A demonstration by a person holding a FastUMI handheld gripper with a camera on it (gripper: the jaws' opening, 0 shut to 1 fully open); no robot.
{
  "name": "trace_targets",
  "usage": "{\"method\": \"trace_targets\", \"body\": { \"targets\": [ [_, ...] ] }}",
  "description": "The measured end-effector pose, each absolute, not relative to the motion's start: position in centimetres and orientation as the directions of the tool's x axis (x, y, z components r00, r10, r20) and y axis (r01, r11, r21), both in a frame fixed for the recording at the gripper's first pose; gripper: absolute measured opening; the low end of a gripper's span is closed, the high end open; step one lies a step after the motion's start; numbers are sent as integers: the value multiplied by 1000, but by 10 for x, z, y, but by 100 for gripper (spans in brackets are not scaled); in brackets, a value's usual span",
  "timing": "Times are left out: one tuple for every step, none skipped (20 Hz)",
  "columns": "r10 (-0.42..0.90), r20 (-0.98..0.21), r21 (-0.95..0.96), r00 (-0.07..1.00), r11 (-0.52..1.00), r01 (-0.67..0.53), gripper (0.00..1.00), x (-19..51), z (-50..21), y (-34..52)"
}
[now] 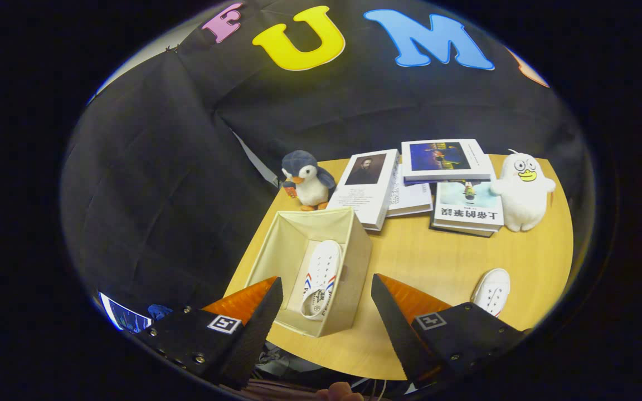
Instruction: Open the storage box then place both shoes into the box .Put the left shoe in first, then the right shoe, with the right side of both shoes facing outward in a uniform manner.
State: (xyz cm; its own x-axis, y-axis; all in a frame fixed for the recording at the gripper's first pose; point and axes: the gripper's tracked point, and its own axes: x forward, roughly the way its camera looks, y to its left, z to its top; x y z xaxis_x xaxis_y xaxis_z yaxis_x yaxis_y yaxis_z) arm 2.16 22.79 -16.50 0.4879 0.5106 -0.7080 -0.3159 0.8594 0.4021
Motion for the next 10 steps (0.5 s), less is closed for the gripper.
{"method": "trace_targets", "body": {
  "targets": [
    [496,-709,393,502,868,-303,98,20,-166,214],
    [481,-710,384,514,877,-290,98,20,-168,204],
    [468,-711,376,524,884,-278,98,18,-169,192],
    [449,-719,365,531,893,-262,97,21,-176,179],
    [429,-726,355,537,903,-242,97,18,-179,166],
    [413,-729,349,545,910,-223,98,15,-182,156],
    [396,-734,341,551,917,-205,98,13,-186,145],
    [376,-741,324,556,926,-194,98,10,-193,134],
    [356,-749,306,559,934,-184,98,8,-199,123],
    [340,-754,295,562,940,-172,98,6,-204,113]
  ]
}}
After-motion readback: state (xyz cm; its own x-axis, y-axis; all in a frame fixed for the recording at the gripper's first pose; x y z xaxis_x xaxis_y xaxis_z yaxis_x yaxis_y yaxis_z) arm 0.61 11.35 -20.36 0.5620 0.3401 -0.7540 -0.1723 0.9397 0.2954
